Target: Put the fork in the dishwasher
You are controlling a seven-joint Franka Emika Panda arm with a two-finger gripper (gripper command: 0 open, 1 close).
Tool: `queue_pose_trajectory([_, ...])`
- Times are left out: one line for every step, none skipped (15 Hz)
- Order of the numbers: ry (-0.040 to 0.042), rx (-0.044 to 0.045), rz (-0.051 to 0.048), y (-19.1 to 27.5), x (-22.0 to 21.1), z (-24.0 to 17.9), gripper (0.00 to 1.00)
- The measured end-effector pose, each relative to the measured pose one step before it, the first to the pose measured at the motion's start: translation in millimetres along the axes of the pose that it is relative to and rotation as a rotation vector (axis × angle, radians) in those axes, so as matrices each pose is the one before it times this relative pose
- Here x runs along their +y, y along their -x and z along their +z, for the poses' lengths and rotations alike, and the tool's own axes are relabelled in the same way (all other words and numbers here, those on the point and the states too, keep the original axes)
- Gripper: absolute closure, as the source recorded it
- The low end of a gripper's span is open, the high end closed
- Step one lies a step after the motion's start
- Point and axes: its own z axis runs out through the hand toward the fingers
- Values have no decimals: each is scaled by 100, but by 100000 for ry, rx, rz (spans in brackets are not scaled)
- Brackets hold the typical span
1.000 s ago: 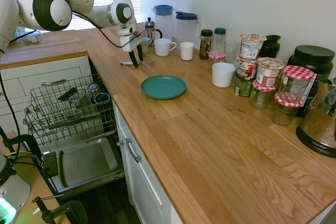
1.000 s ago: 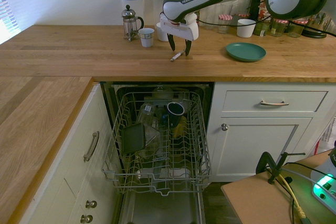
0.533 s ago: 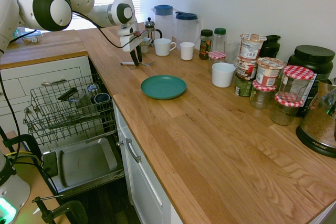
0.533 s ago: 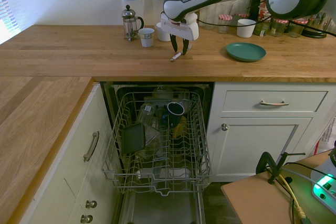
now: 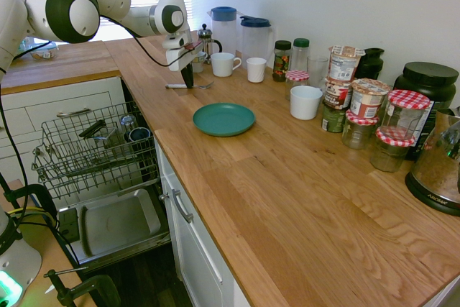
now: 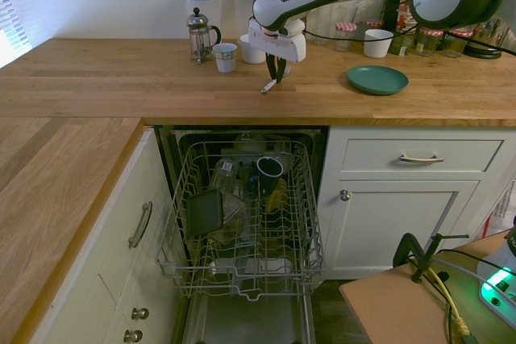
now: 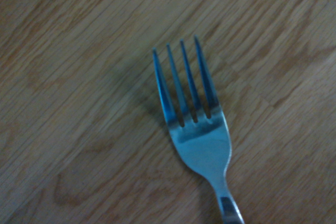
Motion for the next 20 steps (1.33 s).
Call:
queue_pose_trajectory([65, -1190, -464, -145, -200, -25, 100])
queue_pose_trajectory([-198, -1302, -658, -151, -216, -50, 100])
queue_pose_trajectory([-667, -1242, -1219, -150, -229, -15, 100])
queue_pose_trajectory([-880, -1065, -1414, -163, -178, -14, 100])
queue_pose_trajectory([-753, -805, -1443, -145, 29, -100, 100])
queue_pose_trajectory([-884, -974, -1974, 14, 239, -341, 100])
queue_pose_trajectory([-1056, -1176, -2398, 126, 447, -747, 100])
queue_pose_trajectory([-784, -938, -2354, 229, 629, -1160, 100])
queue_pose_trajectory([-703, -600, -1922, 253, 689, -1413, 100])
queue_pose_trajectory([-637, -685, -1696, 362, 735, -1553, 100])
queue_pose_trajectory([-393, -750, -1857, 564, 965, -1372, 100])
queue_pose_trajectory([-404, -683, -1900, 632, 1287, -1275, 100])
queue_pose_trajectory([-524, -676, -2306, 761, 1368, -1074, 100])
queue_pose_trajectory([-576, -547, -2568, 833, 1474, -1004, 100])
queue_pose_trajectory([-84, -127, -2867, 881, 1649, -854, 100])
queue_pose_trajectory([-149, 175, -2938, 994, 1809, -785, 100])
queue_pose_trajectory([-42, 538, -2579, 1056, 1903, -648, 100])
queue_pose_trajectory([403, 501, -2325, 1083, 2050, -598, 100])
queue_pose_trajectory([219, 30, -1975, 1085, 2165, -511, 100])
queue_pose_trajectory([-180, -291, -2065, 925, 2063, -321, 100])
